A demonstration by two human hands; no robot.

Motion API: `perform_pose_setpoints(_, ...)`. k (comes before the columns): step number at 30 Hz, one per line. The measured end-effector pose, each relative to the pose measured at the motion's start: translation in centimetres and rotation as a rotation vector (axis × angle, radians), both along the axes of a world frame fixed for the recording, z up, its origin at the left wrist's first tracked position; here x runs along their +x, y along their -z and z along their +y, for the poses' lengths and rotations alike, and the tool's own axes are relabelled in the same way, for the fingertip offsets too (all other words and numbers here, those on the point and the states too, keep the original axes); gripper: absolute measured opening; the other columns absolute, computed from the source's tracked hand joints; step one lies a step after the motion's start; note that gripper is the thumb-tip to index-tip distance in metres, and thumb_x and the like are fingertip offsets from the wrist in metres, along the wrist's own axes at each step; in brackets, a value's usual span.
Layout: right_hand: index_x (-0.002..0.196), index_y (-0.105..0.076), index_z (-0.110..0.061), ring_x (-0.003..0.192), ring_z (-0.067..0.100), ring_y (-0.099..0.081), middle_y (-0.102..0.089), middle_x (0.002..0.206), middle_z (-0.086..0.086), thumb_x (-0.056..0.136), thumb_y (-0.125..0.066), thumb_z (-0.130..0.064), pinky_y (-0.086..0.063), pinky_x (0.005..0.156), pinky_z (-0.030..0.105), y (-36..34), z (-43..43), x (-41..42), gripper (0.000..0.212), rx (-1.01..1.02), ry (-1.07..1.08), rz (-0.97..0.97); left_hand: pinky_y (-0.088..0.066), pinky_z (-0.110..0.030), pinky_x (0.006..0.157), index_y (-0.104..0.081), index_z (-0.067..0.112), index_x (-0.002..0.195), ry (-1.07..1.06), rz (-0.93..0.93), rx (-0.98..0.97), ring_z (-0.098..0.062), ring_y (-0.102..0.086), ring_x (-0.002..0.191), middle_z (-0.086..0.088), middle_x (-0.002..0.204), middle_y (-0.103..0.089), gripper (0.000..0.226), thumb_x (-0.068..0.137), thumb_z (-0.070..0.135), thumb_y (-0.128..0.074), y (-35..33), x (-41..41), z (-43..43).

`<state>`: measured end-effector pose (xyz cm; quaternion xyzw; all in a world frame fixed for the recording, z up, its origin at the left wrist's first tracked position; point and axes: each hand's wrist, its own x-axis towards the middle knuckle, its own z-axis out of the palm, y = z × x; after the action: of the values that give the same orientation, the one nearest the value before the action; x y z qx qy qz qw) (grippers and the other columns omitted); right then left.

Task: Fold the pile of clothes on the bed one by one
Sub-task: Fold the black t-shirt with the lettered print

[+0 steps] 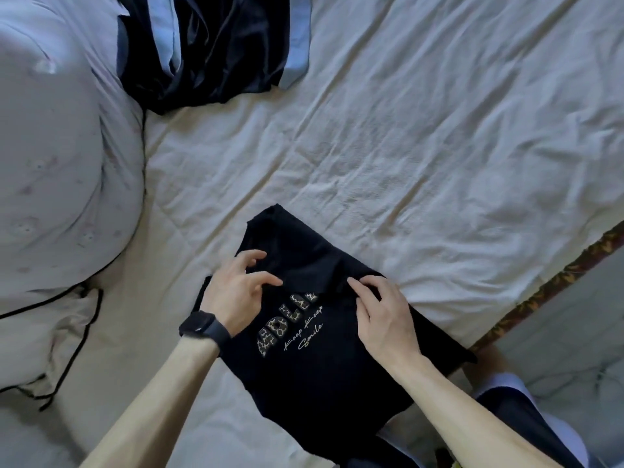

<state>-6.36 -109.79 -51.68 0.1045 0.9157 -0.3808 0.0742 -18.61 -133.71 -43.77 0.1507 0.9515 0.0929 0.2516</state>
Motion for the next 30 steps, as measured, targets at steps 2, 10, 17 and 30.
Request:
perform_pose_setpoints(2,0.127,-0.068,-0.013,0.111,0.02,-0.055,-0.066,0.119,-0.001,0.089,-0.062,-0.009,-0.043,0.097,0.032,-1.0,-0.3,0.2,0.039,0.008,0.027,0.007,-0.054,-0.042,0.085,-0.073,0.037,0.096,-0.152,-0.014,0.018,-0.021,-0.062,0.102,0.004,0.124,-0.058,0.044,0.081,-0.001,-0.057,0.4,0.1,-0.6)
perform_pose_setpoints(10,0.093,-0.067,-0.017,0.07,0.013,-0.067,-0.07,0.088,-0.005,0.092,-0.064,-0.056,-0.058,0.063,0.03,-4.9,-0.9,-5.8,0.039,-0.703,0.79,-0.825,-0.041,-0.028,0.08,-0.059,0.018,0.119,-0.638,-0.131,0.023,-0.017,-0.058,0.096,0.004,0.103,-0.06,0.049,0.087,0.053,-0.068,1.8,-7.2,5.8)
perform_pose_setpoints(17,0.091,-0.061,-0.02,0.073,0.012,-0.071,-0.064,0.096,-0.002,0.094,-0.069,-0.04,-0.054,0.052,0.024,-3.6,-2.4,-7.4,0.023,-0.892,1.073,-0.76,-0.044,-0.029,0.078,-0.064,0.022,0.101,-0.609,-0.211,-0.038,-0.024,-0.061,0.101,0.002,0.103,-0.061,0.021,0.091,0.041,-0.064,3.8,-10.9,6.6)
perform_pose_setpoints(30,0.106,-0.06,-0.015,0.063,0.008,-0.072,-0.069,0.091,-0.005,0.094,-0.07,-0.033,-0.061,0.056,0.03,-4.2,-3.8,-5.6,0.025,-0.693,0.731,-0.778,-0.054,-0.033,0.069,-0.05,0.025,0.102,-0.721,-0.48,-0.004,-0.02,-0.066,0.078,0.002,0.089,-0.065,0.053,0.08,0.071,-0.063,3.7,-6.5,4.7)
